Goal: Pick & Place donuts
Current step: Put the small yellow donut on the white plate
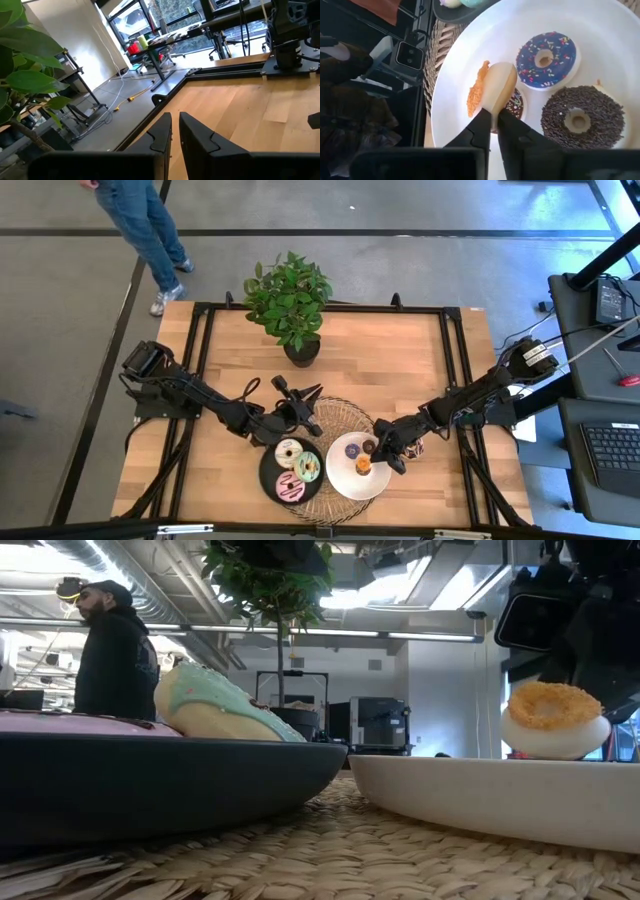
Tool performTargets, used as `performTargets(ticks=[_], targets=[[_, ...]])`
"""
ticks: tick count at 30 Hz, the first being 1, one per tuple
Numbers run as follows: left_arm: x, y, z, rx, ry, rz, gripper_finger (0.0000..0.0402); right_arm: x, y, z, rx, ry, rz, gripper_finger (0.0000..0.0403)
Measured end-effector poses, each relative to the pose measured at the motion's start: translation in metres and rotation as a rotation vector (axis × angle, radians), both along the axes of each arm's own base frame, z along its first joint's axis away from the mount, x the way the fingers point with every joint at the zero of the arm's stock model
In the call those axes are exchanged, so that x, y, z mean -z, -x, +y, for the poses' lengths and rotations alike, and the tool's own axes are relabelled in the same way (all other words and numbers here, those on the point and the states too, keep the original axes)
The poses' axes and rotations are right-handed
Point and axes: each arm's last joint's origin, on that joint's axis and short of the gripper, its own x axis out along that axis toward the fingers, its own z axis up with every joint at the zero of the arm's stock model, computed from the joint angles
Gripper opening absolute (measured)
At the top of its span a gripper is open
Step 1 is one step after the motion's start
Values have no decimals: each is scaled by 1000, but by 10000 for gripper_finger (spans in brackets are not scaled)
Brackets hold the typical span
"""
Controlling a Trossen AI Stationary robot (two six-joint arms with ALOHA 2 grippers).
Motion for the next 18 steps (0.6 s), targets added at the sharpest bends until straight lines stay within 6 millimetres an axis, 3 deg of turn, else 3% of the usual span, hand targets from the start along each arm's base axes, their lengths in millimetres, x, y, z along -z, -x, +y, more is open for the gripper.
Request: performTargets(ticks=[11, 18], targets=[[0, 0, 0, -1, 15, -15, 31, 0, 0, -1, -22, 32, -22, 118], [0, 0, 0, -1, 16, -16, 31, 1, -2, -6, -3, 12, 10, 141]])
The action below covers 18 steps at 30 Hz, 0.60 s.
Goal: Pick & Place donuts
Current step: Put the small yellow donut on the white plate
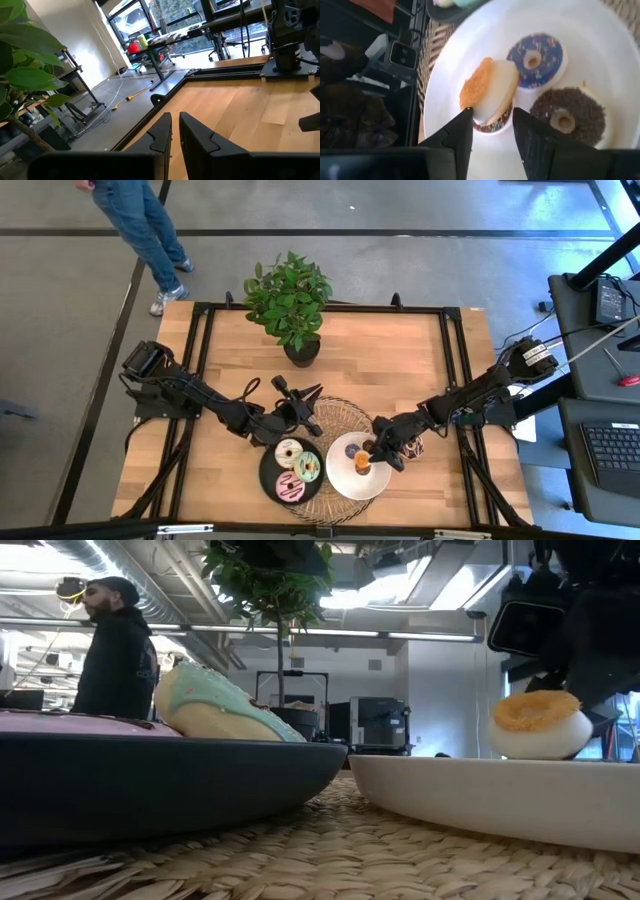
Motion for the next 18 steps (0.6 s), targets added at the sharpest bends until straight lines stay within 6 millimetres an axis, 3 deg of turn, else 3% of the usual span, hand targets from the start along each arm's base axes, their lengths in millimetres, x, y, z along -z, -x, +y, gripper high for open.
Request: performTargets(ticks=[18], targets=[[0, -2, -1, 74, 12, 5, 31, 1, 1, -2, 9, -47, 52, 137]])
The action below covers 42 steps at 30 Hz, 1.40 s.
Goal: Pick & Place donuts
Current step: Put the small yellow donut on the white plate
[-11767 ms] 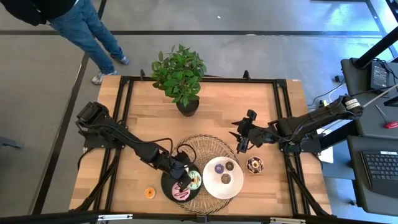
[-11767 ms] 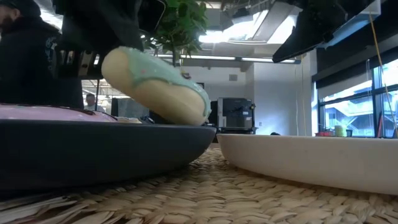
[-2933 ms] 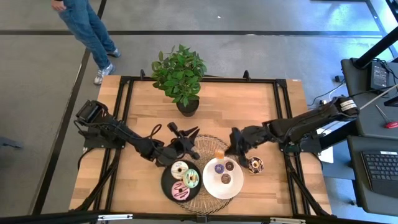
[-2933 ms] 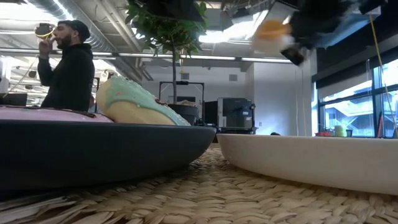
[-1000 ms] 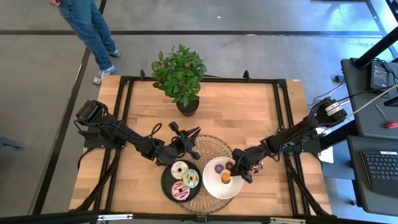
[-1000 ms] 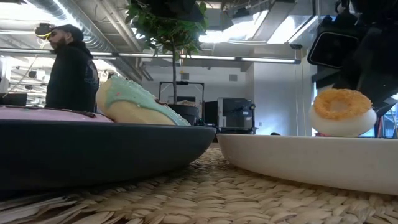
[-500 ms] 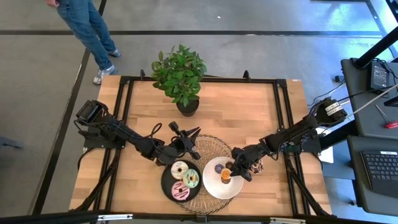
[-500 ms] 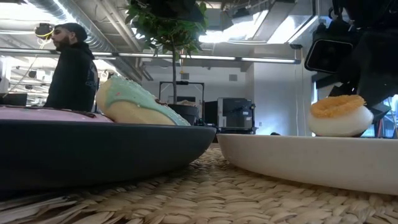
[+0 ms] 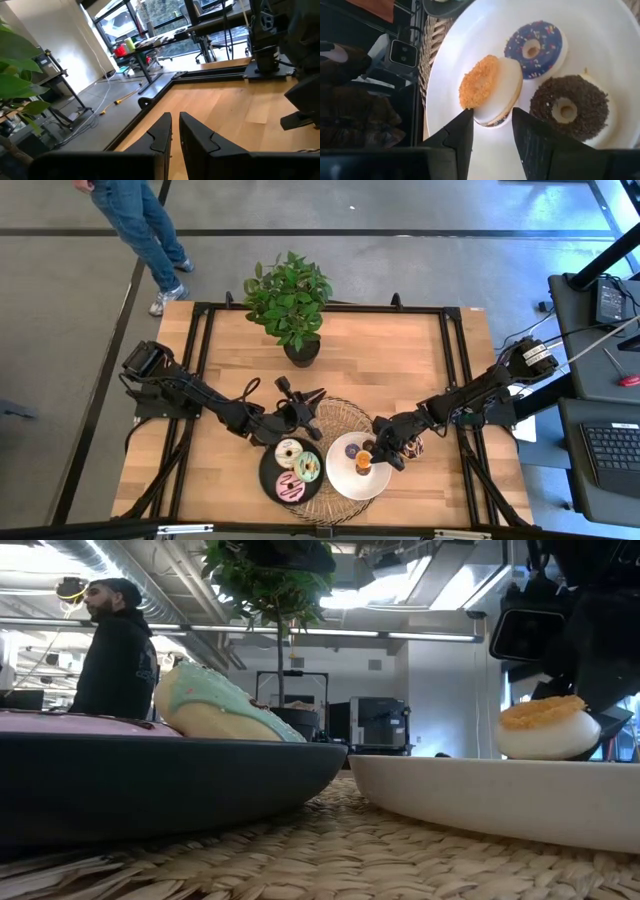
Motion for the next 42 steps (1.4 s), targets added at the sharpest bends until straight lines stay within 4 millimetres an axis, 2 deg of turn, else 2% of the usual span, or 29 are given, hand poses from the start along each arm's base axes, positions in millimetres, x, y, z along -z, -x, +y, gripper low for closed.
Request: performTargets(ticks=[10, 15, 23, 32, 39, 42], targets=[[0, 0, 0, -1, 0, 0, 31, 0, -1, 0, 16, -3, 30, 136], [0, 0, 0, -1, 0, 0, 31, -9, -9, 4, -14, 70, 50, 136], [0, 0, 0, -1, 0, 0, 31, -22, -15, 2, 29, 275, 236, 136], [0, 0, 0, -1, 0, 0, 33, -51, -32, 10, -56, 331, 139, 136], [0, 0, 0, -1, 0, 0, 32, -59, -24, 6, 3, 437, 332, 136], [0, 0, 0, -1, 2, -2, 33, -60, -23, 7, 30, 483, 327, 136]])
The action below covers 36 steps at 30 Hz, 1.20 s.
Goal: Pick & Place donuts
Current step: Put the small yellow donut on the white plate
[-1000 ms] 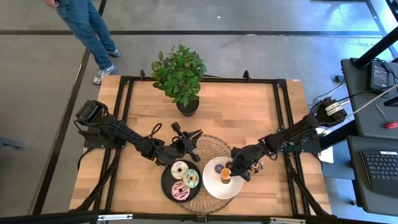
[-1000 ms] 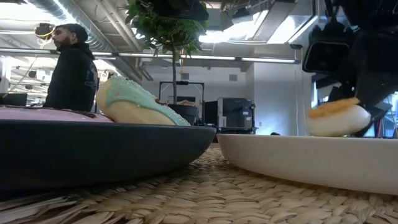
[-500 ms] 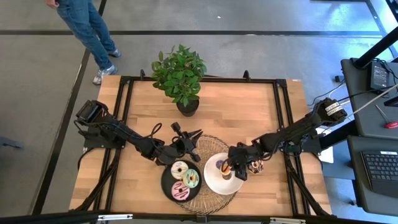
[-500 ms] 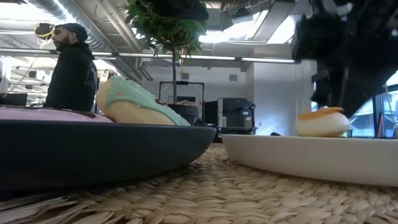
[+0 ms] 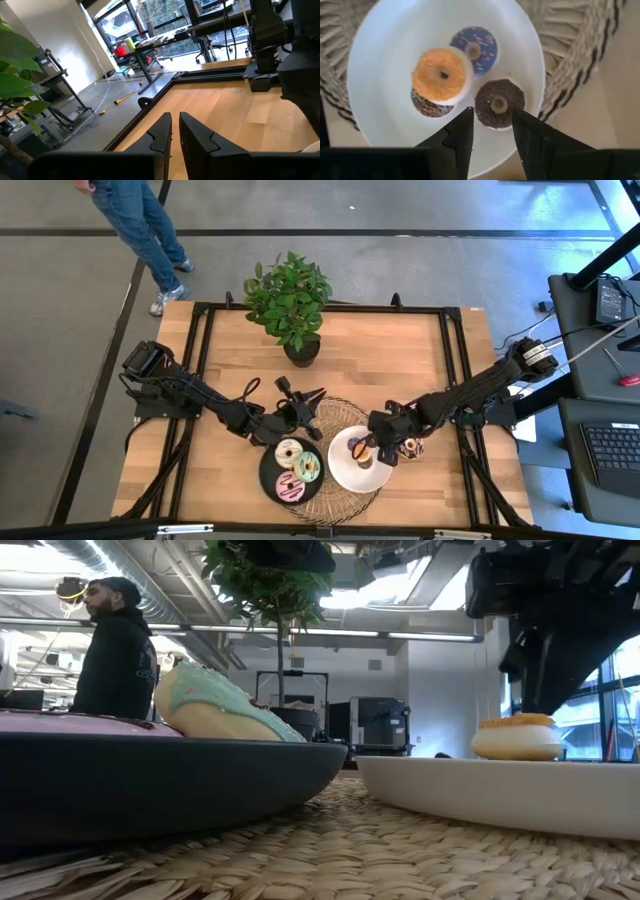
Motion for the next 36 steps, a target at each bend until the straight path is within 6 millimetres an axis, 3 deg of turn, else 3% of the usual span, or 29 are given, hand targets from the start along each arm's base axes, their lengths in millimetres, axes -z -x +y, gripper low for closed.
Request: performTargets(ticks=[9, 18, 28, 36], targets=[[2, -3, 3, 60, 23, 10, 33, -7, -7, 12, -241, 198, -204, 136], [6, -2, 3, 62, 5, 57, 32, -22, -24, 26, -455, 241, -316, 136], [7, -2, 3, 60, -1, 71, 37, -8, -58, 55, -584, 312, -127, 136], [8, -1, 3, 63, -4, 81, 34, -11, -70, 71, -628, 344, 8, 136]])
